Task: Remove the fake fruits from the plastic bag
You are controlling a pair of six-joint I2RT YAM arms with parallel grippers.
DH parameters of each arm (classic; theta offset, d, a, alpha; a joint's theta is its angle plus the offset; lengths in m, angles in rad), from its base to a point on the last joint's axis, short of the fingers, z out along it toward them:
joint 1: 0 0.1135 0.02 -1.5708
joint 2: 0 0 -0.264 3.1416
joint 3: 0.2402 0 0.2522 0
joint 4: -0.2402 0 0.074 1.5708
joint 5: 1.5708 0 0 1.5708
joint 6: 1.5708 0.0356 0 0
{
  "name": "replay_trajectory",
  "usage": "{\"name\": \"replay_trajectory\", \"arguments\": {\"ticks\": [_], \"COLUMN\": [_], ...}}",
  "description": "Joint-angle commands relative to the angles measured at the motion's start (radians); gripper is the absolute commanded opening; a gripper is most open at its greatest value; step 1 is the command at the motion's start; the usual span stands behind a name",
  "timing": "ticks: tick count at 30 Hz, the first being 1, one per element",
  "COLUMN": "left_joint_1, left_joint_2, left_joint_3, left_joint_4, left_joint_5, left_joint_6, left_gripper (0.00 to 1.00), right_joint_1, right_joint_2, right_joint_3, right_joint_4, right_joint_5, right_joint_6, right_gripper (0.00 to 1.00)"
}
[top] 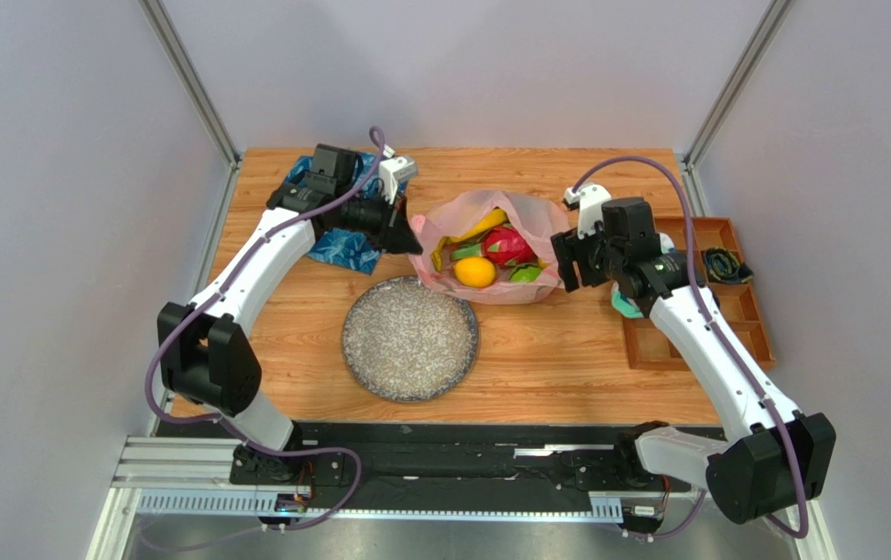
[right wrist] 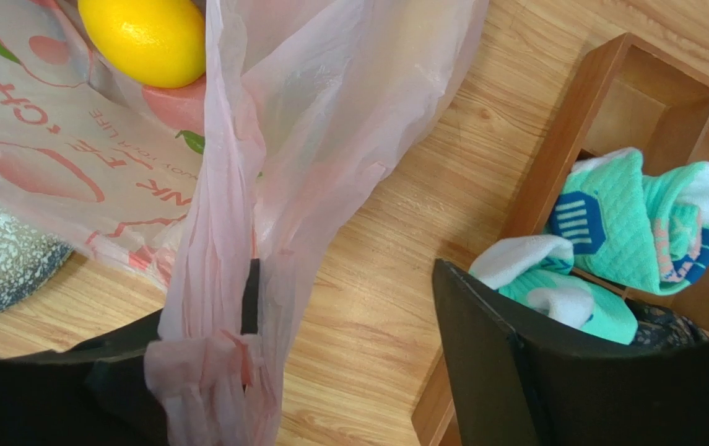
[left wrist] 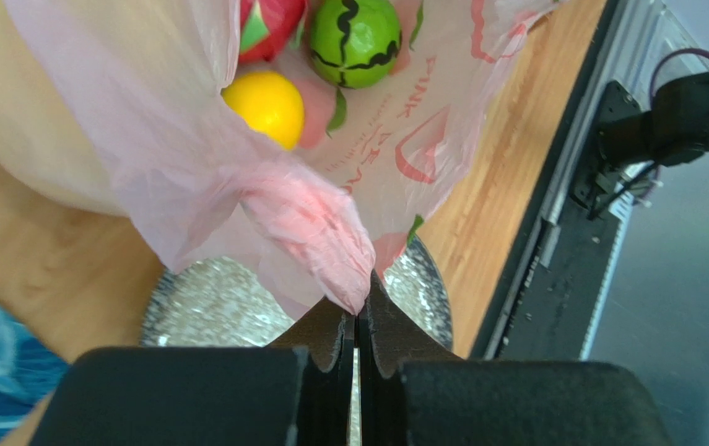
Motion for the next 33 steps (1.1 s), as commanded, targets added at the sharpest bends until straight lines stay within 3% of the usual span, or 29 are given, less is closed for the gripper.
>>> {"name": "replay_trajectory", "arguments": {"ticks": [1,7,11,17,21,25,28,33], "left_joint_1": [-0.020,-0.022,-0.022,-0.022,-0.022,-0.022,-0.022,-0.022], "left_joint_2": [0.000,0.066,0.047,0.014,-0.018,-0.061,-0.103,-0.163], "left_joint_3": [0.011,0.057,0.034,0.029,0.022,-0.057,-0.142,-0.247], "left_joint_4": [0.010,0.052,0.110,0.109,0.084,0.078,0.082,0.081], "left_joint_5": [0.077,0.121,0.100,0.061,0.046,0.034,0.012,-0.061], "left_joint_6": [-0.058,-0.216,-0.284,-0.342,-0.330,-0.310,-0.305,-0.275], "left_gripper": [0.02,0.02,0.01,0.00,0.00,0.00,0.00,0.00], "right_joint_1": [0.001,0.112,0.201,0.211,0.211,0.212,0.249,0.304], "right_joint_2": [-0.003,0.133,0.230,0.440,0.517,0.500,0.404,0.264], "right_joint_3": [0.230,0.481,0.496,0.509,0.498,0.350,0.174,0.026], "right_joint_4": [0.019,0.042,0.062,0.018,0.015,0.054,0.062,0.083], "right_joint_5": [0.006,-0.087,-0.199,-0.317,-0.278,-0.206,-0.152,-0.152], "right_joint_6": [-0.026,-0.080,-0.158,-0.262,-0.327,-0.350,-0.302,-0.241], "right_gripper": [0.73,0.75,0.64,0.43,0.39,0.39,0.40,0.41]}}
